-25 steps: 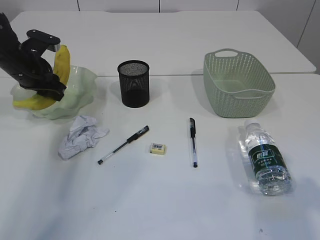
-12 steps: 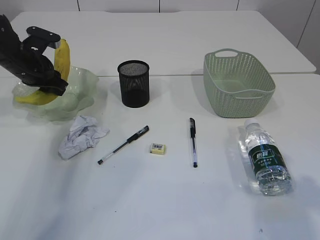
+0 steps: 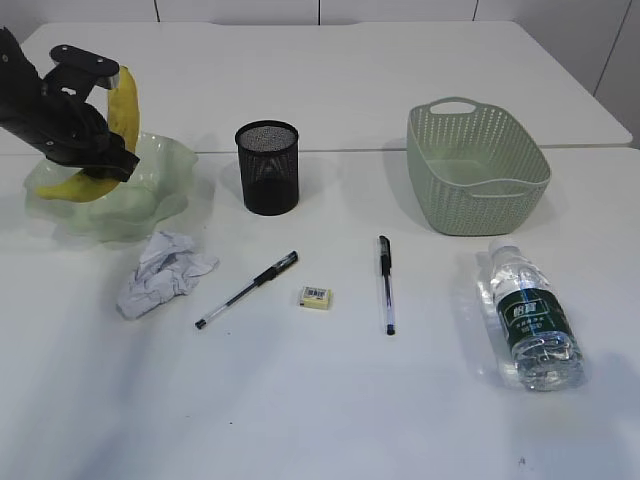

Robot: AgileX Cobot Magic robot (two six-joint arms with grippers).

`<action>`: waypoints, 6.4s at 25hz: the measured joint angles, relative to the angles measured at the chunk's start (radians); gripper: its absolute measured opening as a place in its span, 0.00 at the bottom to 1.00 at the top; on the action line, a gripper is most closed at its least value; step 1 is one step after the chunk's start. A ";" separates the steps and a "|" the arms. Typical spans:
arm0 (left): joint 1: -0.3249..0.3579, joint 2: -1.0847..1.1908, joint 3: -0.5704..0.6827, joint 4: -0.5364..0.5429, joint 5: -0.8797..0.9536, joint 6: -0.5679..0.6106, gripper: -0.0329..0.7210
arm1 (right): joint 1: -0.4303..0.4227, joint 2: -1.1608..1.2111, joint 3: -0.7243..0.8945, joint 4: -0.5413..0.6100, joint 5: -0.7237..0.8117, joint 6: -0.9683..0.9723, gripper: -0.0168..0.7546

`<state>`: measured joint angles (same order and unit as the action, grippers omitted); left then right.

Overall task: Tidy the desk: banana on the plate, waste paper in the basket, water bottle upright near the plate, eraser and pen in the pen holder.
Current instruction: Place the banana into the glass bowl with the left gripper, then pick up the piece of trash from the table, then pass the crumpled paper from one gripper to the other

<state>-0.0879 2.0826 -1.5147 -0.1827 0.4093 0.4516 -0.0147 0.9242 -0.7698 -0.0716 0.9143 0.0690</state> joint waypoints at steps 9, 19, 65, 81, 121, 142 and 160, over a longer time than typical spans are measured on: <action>0.000 0.023 0.000 -0.031 -0.009 0.000 0.44 | 0.000 0.000 0.000 -0.001 0.000 0.000 0.62; 0.000 0.031 -0.002 -0.074 -0.053 0.000 0.65 | 0.000 0.000 0.000 -0.001 0.000 0.000 0.62; -0.075 -0.132 -0.006 -0.214 0.492 -0.004 0.66 | 0.000 0.059 0.000 0.021 -0.012 0.000 0.62; -0.077 -0.132 -0.006 -0.216 0.564 -0.004 0.66 | 0.000 0.059 0.000 0.043 -0.012 0.000 0.62; -0.079 0.066 -0.008 -0.219 0.521 -0.004 0.08 | 0.003 0.059 0.000 0.047 -0.012 0.001 0.62; -0.079 0.032 -0.241 -0.428 0.699 0.003 0.04 | 0.003 0.059 0.000 0.055 -0.012 0.001 0.62; -0.081 0.015 -0.323 -1.003 0.789 0.157 0.04 | 0.003 0.065 0.000 0.248 -0.174 0.001 0.62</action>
<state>-0.1690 2.0975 -1.8379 -1.1854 1.1980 0.6086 -0.0119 0.9896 -0.7698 0.1765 0.7402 0.0699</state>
